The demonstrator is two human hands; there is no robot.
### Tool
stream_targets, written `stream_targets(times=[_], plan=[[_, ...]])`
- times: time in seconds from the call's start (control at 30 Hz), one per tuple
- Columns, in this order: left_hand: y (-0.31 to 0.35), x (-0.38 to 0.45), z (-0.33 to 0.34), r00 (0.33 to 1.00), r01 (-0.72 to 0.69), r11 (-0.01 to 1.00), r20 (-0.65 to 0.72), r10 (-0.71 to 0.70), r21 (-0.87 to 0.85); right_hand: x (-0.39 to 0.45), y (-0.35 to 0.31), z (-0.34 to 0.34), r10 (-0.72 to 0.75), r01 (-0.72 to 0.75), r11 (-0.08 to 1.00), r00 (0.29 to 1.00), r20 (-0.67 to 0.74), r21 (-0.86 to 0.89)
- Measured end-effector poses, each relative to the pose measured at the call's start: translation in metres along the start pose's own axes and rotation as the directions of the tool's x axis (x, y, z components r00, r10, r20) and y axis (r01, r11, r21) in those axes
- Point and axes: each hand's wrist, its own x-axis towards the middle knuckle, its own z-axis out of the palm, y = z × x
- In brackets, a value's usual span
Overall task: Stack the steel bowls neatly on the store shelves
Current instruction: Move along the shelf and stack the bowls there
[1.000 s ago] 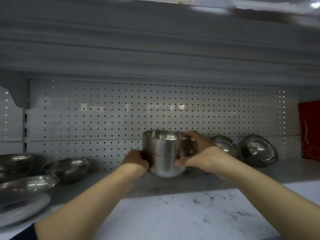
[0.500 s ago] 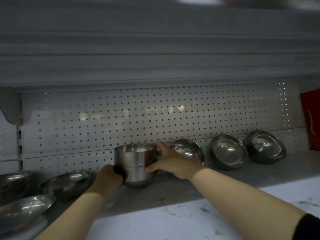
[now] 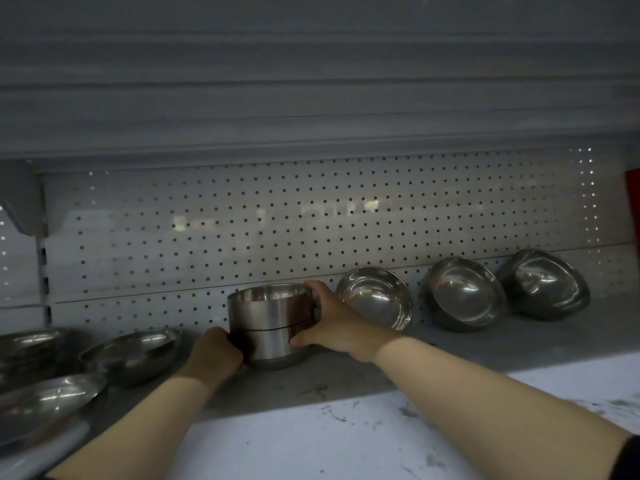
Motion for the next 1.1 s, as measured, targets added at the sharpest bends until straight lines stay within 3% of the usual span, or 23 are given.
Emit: stream_targets(times=[0.17,0.23,0.3,0.37,0.43,0.47,0.5,0.57,0.67,0.77,0.93,1.1], plan=[[0.010,-0.021,-0.014,0.986,-0.160,0.922,0.100,0.133,0.352,-0.005,-0.014,-0.008,0.005,-0.006,0.989,1.000,-0.008,-0.146],[0.027,-0.032,-0.025,0.974,-0.226,0.846,0.108,0.198,0.483,-0.010,-0.034,-0.019,-0.087,0.049,0.979,0.979,-0.186,-0.200],[0.051,-0.049,-0.037,0.963,-0.262,0.822,0.087,0.254,0.506,-0.017,-0.061,-0.036,-0.219,0.159,0.973,0.861,-0.458,-0.167],[0.077,-0.063,-0.043,0.952,-0.282,0.839,0.025,0.306,0.465,-0.027,-0.090,-0.062,-0.352,0.304,0.934,0.699,-0.623,-0.188],[0.105,-0.072,-0.038,0.932,-0.323,0.834,-0.003,0.362,0.446,-0.038,-0.107,-0.087,-0.528,0.355,0.850,0.566,-0.633,-0.390],[0.116,-0.073,-0.031,0.922,-0.353,0.828,0.010,0.387,0.435,-0.042,-0.108,-0.098,-0.588,0.332,0.807,0.538,-0.604,-0.489],[0.126,-0.076,-0.023,0.915,-0.379,0.828,0.030,0.403,0.414,-0.044,-0.103,-0.107,-0.613,0.284,0.776,0.550,-0.568,-0.563],[0.137,-0.077,-0.001,0.898,-0.426,0.819,0.067,0.435,0.385,-0.044,-0.083,-0.117,-0.579,0.156,0.732,0.656,-0.484,-0.663],[0.130,-0.071,0.036,0.881,-0.454,0.792,0.076,0.466,0.408,-0.046,-0.029,-0.115,-0.383,-0.025,0.647,0.854,-0.352,-0.762],[0.111,-0.055,0.064,0.888,-0.454,0.821,0.104,0.448,0.345,-0.051,0.023,-0.113,-0.183,-0.097,0.558,0.954,-0.236,-0.824],[0.089,-0.040,0.080,0.851,-0.520,0.809,0.242,0.466,0.274,-0.051,0.052,-0.120,0.004,-0.085,0.587,0.995,-0.102,-0.805],[0.088,-0.041,0.085,0.804,-0.581,0.793,0.284,0.523,0.183,-0.048,0.059,-0.115,0.042,-0.102,0.598,0.994,-0.096,-0.795]])
